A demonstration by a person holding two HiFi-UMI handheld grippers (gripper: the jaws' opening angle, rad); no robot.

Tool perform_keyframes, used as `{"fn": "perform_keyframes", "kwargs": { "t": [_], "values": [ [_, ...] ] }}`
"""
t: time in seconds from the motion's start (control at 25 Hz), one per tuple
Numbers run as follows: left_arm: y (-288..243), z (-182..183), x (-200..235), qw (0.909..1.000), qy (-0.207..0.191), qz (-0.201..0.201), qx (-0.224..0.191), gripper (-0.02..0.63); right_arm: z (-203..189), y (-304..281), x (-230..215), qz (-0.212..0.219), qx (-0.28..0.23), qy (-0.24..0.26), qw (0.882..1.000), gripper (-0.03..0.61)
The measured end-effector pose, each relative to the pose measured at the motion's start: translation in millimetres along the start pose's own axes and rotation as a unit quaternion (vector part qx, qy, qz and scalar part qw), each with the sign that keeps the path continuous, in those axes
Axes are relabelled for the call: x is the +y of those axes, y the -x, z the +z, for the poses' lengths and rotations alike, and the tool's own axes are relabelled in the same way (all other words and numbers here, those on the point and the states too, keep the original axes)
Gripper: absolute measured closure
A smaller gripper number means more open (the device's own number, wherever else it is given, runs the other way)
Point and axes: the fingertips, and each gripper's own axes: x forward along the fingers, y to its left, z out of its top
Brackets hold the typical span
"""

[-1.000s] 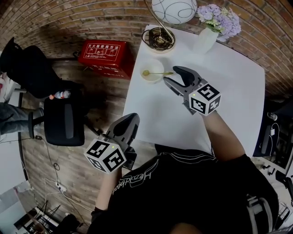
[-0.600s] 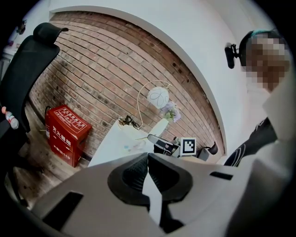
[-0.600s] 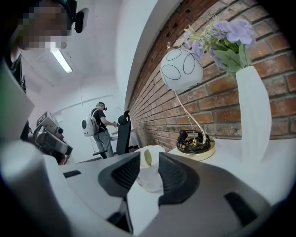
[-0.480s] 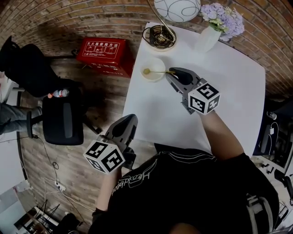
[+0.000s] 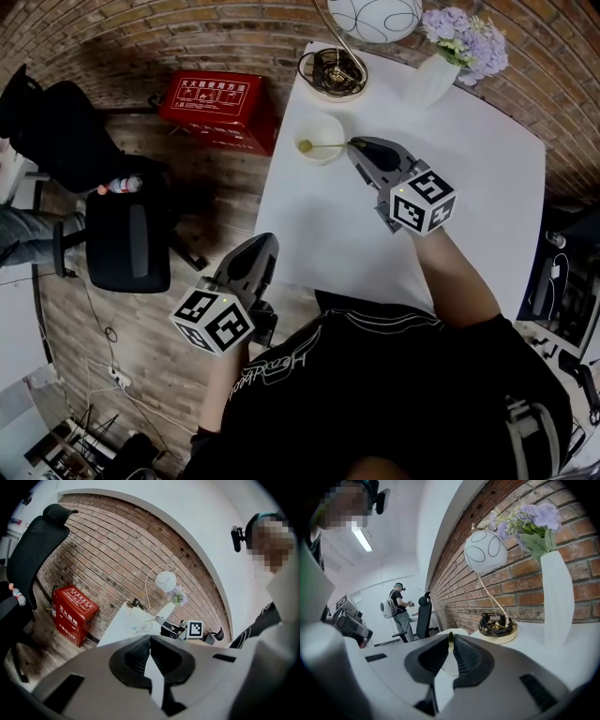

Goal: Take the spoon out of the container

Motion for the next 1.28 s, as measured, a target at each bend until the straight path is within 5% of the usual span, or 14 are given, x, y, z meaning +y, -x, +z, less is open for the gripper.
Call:
{"fn": "perform_keyframes", "kwargs": {
  "t": [1.28],
  "values": [
    [36.2,-2.6,-45.6,0.9988,-0.032,0.007,-0.036,0.609,62.0,53.3,31.3,0.003,-0.077,0.024,0.997,0.578]
  ]
}}
